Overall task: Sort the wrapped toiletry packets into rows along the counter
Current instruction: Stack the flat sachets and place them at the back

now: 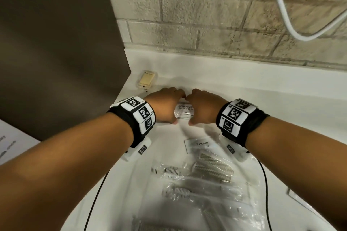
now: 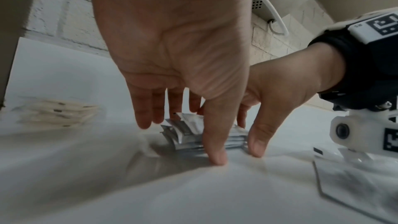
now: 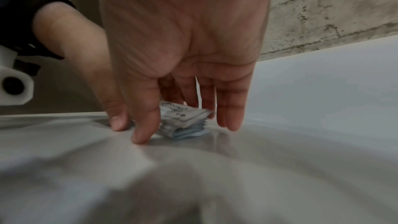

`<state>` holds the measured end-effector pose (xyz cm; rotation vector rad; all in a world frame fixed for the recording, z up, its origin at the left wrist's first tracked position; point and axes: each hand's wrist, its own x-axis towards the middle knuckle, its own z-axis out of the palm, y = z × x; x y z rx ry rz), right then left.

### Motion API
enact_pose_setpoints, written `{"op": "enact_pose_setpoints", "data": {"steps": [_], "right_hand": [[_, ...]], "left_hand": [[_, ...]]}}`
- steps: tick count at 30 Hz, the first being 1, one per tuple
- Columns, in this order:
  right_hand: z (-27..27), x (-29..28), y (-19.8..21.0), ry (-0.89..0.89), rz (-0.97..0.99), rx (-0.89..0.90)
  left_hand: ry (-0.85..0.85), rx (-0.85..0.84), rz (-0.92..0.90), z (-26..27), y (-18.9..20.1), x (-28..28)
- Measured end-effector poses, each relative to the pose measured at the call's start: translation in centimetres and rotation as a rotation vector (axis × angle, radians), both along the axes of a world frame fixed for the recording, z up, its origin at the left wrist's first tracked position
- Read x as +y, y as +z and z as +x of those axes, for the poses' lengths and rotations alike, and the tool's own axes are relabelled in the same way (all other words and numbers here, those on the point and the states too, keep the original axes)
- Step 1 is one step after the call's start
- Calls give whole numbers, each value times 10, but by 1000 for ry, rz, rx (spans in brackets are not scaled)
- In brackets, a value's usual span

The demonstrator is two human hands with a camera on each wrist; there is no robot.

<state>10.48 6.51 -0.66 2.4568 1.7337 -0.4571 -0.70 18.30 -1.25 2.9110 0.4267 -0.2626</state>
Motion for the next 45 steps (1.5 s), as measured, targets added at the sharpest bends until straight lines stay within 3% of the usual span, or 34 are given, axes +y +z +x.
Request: {"op": "enact_pose_setpoints", "data": {"steps": [4, 9, 23, 30, 45], "right_hand": [[-6, -18, -2, 84, 152, -89], [-9, -22, -3, 141, 98, -209], [10, 22, -3, 94, 55, -209], [27, 56, 5, 42, 60, -213], [47, 70, 5, -66, 120, -114]], "left_hand": [[-76, -99, 119, -11, -1, -3], [-147, -81, 192, -15, 1, -9], [-132, -171, 307, 3, -9, 26], [17, -158, 286, 25, -10, 52], [70, -186, 285, 43, -10, 66]]}}
